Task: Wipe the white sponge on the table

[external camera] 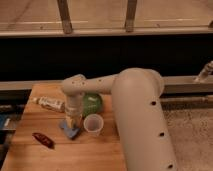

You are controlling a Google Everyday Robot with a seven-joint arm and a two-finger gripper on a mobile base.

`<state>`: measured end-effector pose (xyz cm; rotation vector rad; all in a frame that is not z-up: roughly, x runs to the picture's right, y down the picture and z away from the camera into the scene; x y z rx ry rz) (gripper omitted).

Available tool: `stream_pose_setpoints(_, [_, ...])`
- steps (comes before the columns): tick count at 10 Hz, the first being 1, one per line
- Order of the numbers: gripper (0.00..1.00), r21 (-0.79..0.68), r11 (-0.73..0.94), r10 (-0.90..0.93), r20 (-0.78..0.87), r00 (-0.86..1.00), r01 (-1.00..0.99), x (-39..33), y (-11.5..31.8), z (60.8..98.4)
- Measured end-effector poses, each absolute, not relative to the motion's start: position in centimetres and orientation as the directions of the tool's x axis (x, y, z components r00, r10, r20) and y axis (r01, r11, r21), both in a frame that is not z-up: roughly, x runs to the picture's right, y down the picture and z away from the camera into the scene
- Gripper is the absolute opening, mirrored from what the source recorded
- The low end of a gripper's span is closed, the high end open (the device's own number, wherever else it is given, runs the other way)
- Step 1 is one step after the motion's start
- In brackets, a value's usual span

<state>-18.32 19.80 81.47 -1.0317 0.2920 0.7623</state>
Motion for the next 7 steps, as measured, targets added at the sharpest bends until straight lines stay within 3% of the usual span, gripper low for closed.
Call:
stream_pose_setpoints(4, [0.0,-0.694,0.324,0.388,-0.523,0.759,-0.643,-22.0,18.7,83.3])
stream_pose_setpoints(7, [0.0,-0.728,0.379,0.358,-0.454,0.816,-0.571,-24.9,18.3,81.5])
